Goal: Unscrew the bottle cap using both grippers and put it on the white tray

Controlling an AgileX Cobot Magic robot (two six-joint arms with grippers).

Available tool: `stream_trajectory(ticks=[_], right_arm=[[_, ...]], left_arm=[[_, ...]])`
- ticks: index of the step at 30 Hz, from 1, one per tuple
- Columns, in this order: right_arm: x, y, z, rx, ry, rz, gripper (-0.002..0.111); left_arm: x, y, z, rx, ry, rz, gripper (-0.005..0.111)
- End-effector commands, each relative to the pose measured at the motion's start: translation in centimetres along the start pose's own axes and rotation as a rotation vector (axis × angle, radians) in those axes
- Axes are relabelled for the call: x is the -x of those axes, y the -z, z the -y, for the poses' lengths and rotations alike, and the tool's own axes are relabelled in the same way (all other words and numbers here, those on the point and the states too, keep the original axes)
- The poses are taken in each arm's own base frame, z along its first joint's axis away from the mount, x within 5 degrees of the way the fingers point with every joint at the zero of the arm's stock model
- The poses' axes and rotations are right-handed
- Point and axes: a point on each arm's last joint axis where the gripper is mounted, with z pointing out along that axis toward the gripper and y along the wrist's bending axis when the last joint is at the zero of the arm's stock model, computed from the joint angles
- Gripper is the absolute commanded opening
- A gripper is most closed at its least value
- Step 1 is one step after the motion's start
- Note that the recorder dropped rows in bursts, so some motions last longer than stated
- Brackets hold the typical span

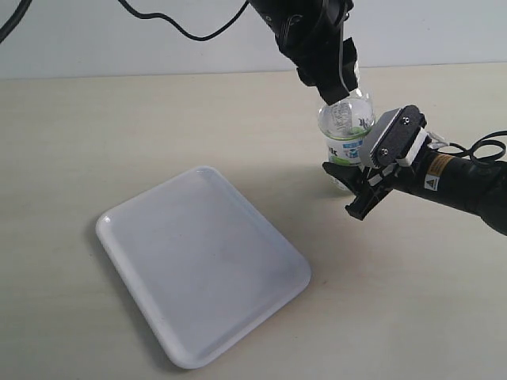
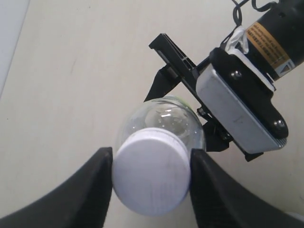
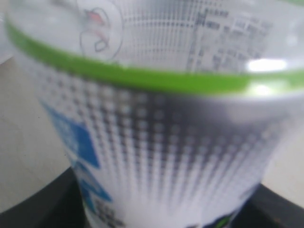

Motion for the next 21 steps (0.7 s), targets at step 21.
stream_trajectory(ticks=[21], right_arm=[[0.26, 0.03, 0.25, -0.010, 0.014, -0.001, 0.000]], left_arm=[[0.09, 0.07, 0.29, -0.012, 0.797, -0.021, 0.000]])
